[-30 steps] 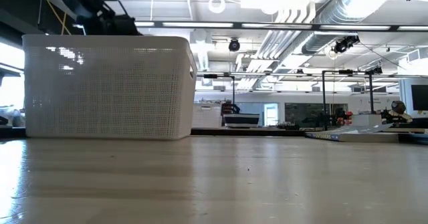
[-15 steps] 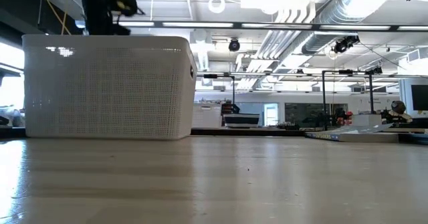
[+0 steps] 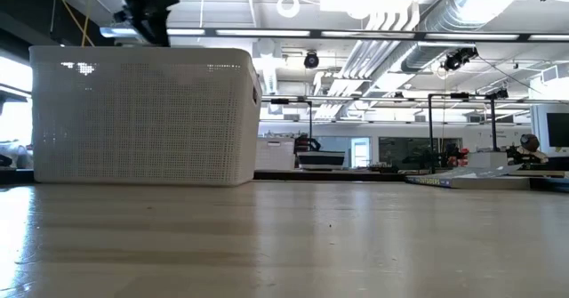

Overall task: Sort clothes
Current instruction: Put the pink polo shirt into the white laundry bin

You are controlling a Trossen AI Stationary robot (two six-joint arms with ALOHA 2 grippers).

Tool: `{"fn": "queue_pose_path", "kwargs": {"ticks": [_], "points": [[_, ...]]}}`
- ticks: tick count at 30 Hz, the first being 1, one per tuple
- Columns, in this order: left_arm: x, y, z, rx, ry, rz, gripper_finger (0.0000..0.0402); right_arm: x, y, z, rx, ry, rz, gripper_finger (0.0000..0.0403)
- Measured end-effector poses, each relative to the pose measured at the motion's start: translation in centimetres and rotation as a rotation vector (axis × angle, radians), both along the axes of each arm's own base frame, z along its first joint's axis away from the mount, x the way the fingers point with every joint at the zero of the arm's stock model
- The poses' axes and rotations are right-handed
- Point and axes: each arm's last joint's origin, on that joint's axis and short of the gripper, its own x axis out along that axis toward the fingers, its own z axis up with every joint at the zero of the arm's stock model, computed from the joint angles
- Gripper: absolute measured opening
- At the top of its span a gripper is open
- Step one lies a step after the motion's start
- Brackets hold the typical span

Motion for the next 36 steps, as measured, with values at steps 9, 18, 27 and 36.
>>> {"fn": "queue_pose_path", "kwargs": {"ticks": [9, 18, 27, 36], "points": [[4.1, 2.4, -0.7, 0.088, -0.283, -0.261, 0.0122, 0.0, 0.0, 0.0, -0.007, -0.005, 0.000, 0.0116], [5.5, 4.0, -13.6, -0.038, -0.226, -0.244, 0.0122, 0.1, 0.1, 0.0, 0.009, -0.010, 0.001, 0.0116], [4.6, 4.9, -20.3, -0.085, -0.301, -0.158, 0.0115, 0.1, 0.1, 0.0, 0.013, -0.013, 0.001, 0.0116], [4.7, 3.1, -10.7, 0.036, -0.445, -0.228, 0.0087, 0.1, 0.1, 0.0, 0.008, -0.013, 0.002, 0.0116]]}}
